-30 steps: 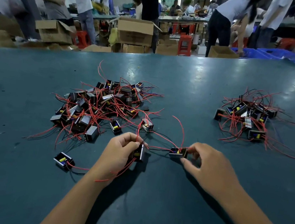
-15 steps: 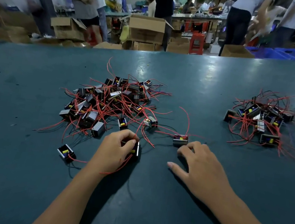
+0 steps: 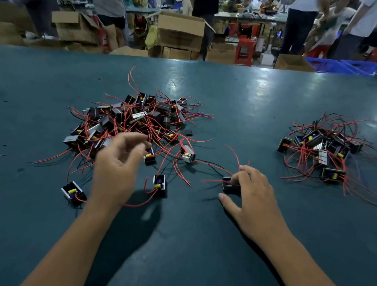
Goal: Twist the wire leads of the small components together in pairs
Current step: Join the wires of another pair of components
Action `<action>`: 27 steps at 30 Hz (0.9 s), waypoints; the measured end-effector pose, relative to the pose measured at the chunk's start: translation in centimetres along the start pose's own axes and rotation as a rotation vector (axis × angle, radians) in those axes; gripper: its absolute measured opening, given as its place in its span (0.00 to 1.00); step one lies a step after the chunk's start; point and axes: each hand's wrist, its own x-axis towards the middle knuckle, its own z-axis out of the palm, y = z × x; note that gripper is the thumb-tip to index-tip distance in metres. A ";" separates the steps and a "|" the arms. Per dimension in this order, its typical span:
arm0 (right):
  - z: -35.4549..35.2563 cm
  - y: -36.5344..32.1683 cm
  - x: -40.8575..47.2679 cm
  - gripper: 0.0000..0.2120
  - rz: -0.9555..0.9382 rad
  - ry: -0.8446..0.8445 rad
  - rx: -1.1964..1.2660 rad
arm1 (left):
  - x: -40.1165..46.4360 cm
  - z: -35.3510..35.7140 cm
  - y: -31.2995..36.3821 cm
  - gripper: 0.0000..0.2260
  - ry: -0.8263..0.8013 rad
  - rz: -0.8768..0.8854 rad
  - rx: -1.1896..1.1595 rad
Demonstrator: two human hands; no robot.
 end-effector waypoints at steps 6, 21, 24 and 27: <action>-1.0 0.2 -0.2 0.17 0.006 0.136 0.214 | -1.6 -1.4 4.9 0.07 0.352 0.412 0.035; -4.8 -0.6 -2.0 0.31 -0.243 -0.157 0.715 | -5.4 7.3 -0.1 0.04 -0.511 0.316 0.442; -6.0 0.0 -1.8 0.26 -0.270 -0.129 0.708 | -5.4 7.3 -0.2 0.02 -0.470 0.314 0.434; -7.0 0.5 -1.7 0.22 -0.245 -0.168 0.738 | -5.5 7.6 0.0 0.02 -0.440 0.323 0.436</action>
